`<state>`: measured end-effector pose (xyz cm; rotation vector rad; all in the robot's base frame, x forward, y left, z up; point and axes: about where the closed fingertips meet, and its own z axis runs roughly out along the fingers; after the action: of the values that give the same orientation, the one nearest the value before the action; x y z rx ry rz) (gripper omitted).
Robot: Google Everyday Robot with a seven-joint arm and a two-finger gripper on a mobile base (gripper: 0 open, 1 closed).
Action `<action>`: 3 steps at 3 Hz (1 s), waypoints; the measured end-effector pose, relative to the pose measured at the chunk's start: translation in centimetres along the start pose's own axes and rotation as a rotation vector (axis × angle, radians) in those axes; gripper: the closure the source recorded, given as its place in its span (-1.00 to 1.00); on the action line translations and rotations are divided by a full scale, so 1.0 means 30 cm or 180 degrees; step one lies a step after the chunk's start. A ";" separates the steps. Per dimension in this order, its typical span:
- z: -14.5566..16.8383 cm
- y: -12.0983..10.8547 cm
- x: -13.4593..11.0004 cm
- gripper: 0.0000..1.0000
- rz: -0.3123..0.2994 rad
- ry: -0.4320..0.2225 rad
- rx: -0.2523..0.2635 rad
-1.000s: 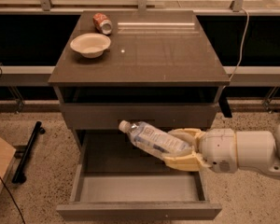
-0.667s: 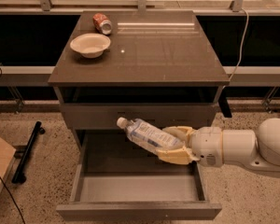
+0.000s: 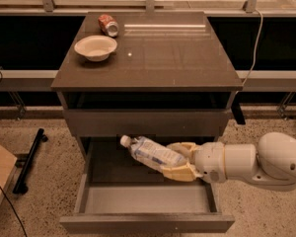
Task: Place blue plastic bottle into middle drawer
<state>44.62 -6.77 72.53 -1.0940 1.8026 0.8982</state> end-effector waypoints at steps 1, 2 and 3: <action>0.059 -0.029 0.096 1.00 0.0054 0.0025 -0.0068; 0.117 -0.082 0.193 1.00 0.0064 0.0110 -0.0103; 0.184 -0.145 0.330 1.00 0.0121 0.0209 -0.0176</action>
Offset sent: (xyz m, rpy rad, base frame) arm 0.0309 -0.0012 -0.1143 -0.0450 0.0607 0.0357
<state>47.37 -6.83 60.69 -1.1394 1.8675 0.9497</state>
